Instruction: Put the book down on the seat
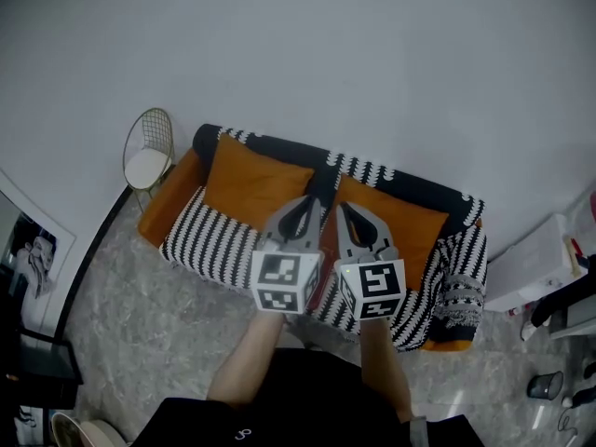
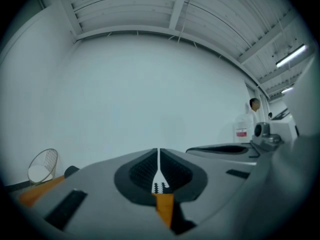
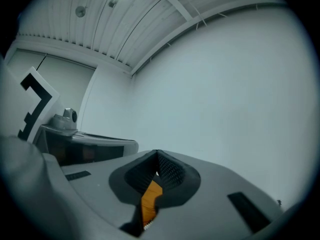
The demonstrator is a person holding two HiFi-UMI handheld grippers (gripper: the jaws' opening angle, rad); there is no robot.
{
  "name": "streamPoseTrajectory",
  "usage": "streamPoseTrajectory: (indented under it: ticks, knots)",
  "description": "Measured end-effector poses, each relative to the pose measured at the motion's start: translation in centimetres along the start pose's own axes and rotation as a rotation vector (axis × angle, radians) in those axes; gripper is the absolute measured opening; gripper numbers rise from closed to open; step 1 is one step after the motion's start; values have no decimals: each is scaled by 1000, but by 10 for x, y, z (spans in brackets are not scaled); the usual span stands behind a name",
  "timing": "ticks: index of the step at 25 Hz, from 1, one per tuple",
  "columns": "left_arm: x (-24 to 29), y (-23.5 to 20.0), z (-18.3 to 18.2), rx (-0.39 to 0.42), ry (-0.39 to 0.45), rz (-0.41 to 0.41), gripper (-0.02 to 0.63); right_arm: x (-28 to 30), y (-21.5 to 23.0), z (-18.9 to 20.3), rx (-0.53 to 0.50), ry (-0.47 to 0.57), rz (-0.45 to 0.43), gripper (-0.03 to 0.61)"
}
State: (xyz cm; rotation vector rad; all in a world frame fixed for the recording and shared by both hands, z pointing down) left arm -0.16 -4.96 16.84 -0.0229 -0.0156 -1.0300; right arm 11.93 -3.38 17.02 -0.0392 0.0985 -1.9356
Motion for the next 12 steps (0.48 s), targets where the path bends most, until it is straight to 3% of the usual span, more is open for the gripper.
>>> streamPoseTrajectory:
  ticks: [12]
  knots:
    - [10,5,5,3,-7,17,23,1,12,5,3,-3,9,9]
Point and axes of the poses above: the fingertips, and each gripper's own axes: x forward along the fingers, y to its right, z out of its underside, the point moved 8 cm from there along -x, backward along the fingers, and after that the axes turned 3 degrees about z, right-handed, at the moved point
